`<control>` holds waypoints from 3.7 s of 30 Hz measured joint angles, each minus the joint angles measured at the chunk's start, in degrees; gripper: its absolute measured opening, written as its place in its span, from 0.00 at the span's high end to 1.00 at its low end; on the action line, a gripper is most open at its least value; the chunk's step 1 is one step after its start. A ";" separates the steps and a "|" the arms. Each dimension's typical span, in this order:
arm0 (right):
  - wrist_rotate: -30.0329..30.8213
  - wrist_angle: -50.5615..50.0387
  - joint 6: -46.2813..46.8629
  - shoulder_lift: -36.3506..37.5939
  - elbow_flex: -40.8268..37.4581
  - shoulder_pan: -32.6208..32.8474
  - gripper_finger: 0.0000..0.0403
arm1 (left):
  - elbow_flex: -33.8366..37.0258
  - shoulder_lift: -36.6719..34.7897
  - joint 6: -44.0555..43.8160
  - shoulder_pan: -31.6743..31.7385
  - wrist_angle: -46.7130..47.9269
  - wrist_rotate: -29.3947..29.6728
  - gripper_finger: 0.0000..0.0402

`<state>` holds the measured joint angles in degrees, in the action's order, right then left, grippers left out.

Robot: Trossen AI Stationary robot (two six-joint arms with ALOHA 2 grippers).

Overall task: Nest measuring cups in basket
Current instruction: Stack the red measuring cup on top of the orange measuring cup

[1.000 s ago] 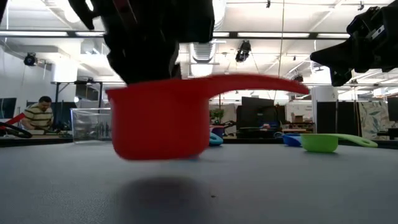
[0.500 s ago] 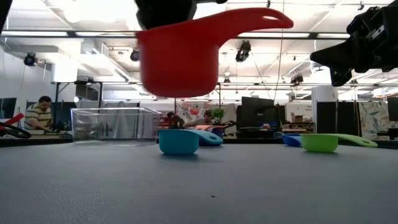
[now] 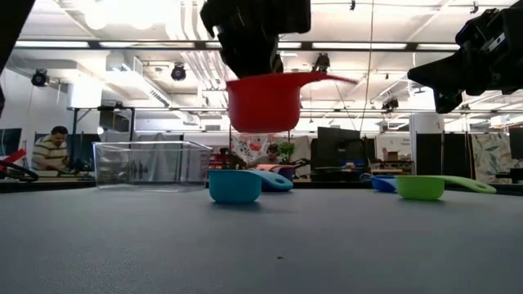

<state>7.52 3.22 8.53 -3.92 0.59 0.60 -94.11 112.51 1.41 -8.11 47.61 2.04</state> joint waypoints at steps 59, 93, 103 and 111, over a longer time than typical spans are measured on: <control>0.00 -0.02 -0.01 -0.28 -0.01 0.00 0.98 | -27.89 22.27 58.12 43.00 7.54 -19.60 1.00; -0.01 -0.01 0.01 -0.35 0.00 0.00 0.98 | -38.25 24.24 46.31 44.43 22.00 -17.87 0.79; -0.01 0.00 0.01 -0.37 -0.01 0.00 0.98 | -36.99 18.96 42.19 44.28 22.19 -19.36 0.89; -0.01 0.00 0.01 -0.37 0.01 0.00 0.98 | -25.23 10.32 36.65 42.38 19.76 -19.15 0.99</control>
<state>7.51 3.22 8.54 -4.29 0.60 0.60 -119.34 122.83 38.06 34.27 67.37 -17.11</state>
